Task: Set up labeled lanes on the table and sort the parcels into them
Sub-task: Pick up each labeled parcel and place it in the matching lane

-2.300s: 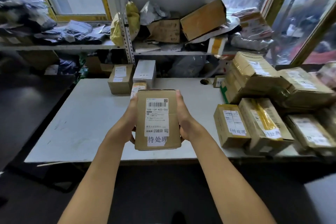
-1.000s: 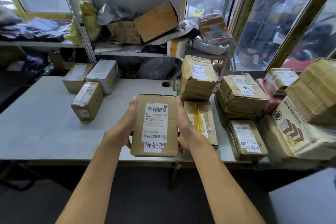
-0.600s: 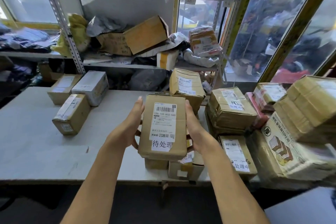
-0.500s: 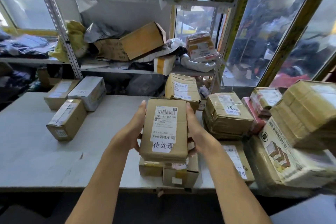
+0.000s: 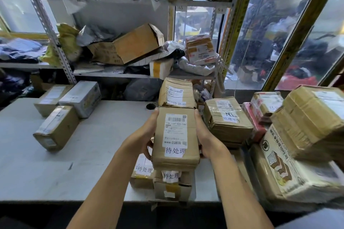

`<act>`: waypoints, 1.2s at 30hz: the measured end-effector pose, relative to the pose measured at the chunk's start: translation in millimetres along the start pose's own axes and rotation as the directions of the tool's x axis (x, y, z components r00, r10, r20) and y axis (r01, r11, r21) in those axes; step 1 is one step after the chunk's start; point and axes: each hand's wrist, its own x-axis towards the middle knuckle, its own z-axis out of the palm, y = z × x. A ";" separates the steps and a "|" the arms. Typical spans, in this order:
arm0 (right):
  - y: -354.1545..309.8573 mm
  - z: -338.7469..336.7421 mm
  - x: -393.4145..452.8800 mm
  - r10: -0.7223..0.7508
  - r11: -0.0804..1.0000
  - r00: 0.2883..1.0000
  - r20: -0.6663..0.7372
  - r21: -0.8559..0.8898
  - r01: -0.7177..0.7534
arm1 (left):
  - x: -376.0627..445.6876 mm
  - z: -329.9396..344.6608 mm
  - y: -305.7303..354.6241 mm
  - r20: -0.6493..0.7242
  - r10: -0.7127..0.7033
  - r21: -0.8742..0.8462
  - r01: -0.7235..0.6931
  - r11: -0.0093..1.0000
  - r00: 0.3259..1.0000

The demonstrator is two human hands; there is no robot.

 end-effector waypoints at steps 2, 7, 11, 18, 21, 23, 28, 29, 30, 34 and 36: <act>3.1 -5.3 6.4 0.028 1.000 1.000 -0.001 0.003 -0.028 | 2.5 4.6 -1.2 0.008 -0.015 0.015 0.015 1.000 1.000; 15.5 -9.3 16.7 0.087 0.996 0.995 -0.050 0.013 -0.087 | 16.9 8.6 -2.6 0.021 -0.081 0.064 0.079 0.995 0.997; 35.8 -4.7 25.8 0.164 0.984 0.985 -0.047 0.077 -0.160 | 28.1 10.8 -16.2 0.065 -0.136 0.105 0.129 0.986 0.989; 47.2 -3.7 34.9 0.201 0.968 0.979 -0.037 0.159 -0.193 | 31.6 7.6 -18.2 0.089 -0.108 0.097 0.099 0.990 0.990; 48.2 -4.1 36.5 0.209 0.968 0.977 -0.042 0.149 -0.201 | 32.7 7.9 -19.4 0.084 -0.118 0.112 0.109 0.988 0.989; 50.1 -5.4 38.6 0.208 0.970 0.977 -0.043 0.141 -0.200 | 33.0 6.8 -19.9 0.084 -0.110 0.108 0.101 0.989 0.990; 45.8 -3.0 29.1 0.186 0.982 0.980 -0.068 0.048 -0.183 | 32.0 4.2 -21.4 0.072 -0.090 0.103 0.082 0.991 0.993; 49.1 -4.1 33.2 0.155 0.988 0.984 -0.089 0.037 -0.152 | 31.7 4.1 -22.4 0.071 -0.080 0.098 0.073 0.992 0.994; 56.7 -6.0 42.8 0.110 0.994 0.990 -0.085 0.035 -0.108 | 31.3 4.3 -24.0 0.069 -0.069 0.088 0.062 0.994 0.995; 43.5 7.4 32.3 0.079 0.978 0.981 -0.180 -0.179 -0.111 | 31.1 4.1 -38.0 0.050 0.003 0.031 -0.004 1.000 0.999; 31.4 15.8 15.2 -0.014 0.905 0.972 -0.233 -0.416 -0.087 | 28.8 2.6 -45.9 0.002 0.014 0.001 -0.014 1.000 1.000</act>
